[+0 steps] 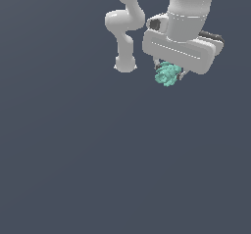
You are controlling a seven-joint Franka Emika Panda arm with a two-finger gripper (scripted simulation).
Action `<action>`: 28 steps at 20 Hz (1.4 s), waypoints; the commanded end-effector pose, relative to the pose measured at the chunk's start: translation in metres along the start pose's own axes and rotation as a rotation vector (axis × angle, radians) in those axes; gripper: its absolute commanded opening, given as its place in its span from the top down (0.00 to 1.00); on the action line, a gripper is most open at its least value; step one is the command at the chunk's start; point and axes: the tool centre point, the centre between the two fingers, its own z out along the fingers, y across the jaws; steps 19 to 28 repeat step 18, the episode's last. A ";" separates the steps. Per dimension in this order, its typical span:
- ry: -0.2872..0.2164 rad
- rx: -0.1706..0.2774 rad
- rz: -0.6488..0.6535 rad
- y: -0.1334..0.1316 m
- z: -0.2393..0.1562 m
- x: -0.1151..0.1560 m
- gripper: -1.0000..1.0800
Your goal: Pick up the object and move it to a goal position.
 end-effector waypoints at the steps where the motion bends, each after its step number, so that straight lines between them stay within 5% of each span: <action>1: -0.001 -0.001 0.000 -0.003 -0.025 -0.010 1.00; 12: -0.002 0.000 0.000 -0.013 -0.090 -0.032 1.00; 28: -0.002 0.000 0.000 -0.015 -0.098 -0.035 1.00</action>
